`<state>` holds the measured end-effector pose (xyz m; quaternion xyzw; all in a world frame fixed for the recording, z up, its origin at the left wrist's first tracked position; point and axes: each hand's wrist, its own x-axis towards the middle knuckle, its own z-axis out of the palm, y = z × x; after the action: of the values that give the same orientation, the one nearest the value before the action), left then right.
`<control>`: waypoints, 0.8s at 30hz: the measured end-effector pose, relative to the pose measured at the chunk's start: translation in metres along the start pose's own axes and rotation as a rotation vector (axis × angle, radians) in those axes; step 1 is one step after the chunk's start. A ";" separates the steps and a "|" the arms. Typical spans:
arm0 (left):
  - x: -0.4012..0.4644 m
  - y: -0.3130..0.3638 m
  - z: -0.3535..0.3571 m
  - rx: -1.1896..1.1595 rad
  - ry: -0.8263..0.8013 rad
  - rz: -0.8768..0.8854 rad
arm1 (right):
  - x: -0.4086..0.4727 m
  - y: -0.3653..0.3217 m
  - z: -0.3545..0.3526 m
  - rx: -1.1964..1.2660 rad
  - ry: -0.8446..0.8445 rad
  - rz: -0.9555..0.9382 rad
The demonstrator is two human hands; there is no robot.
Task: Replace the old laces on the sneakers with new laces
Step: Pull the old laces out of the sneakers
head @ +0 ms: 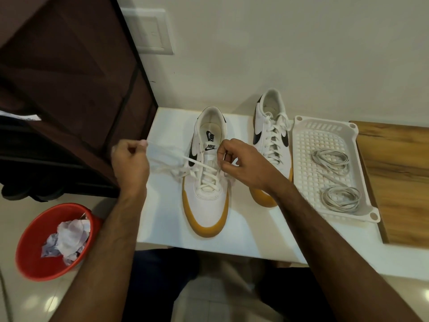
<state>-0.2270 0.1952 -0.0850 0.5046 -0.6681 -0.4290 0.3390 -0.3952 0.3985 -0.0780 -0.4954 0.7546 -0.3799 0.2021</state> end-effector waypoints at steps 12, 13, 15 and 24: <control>-0.039 0.023 0.035 0.526 -0.682 0.809 | 0.000 -0.003 0.001 0.004 -0.003 0.008; -0.038 0.022 0.036 0.529 -0.651 0.820 | 0.000 -0.003 0.001 0.002 -0.003 0.009; -0.035 0.021 0.037 0.499 -0.560 0.786 | 0.000 -0.003 0.000 -0.009 -0.001 0.011; -0.001 0.006 -0.001 -0.137 0.091 -0.005 | 0.001 0.000 -0.001 -0.023 -0.012 0.018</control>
<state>-0.2279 0.1967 -0.0791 0.5009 -0.6199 -0.4512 0.4016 -0.3963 0.3976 -0.0774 -0.4933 0.7621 -0.3662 0.2041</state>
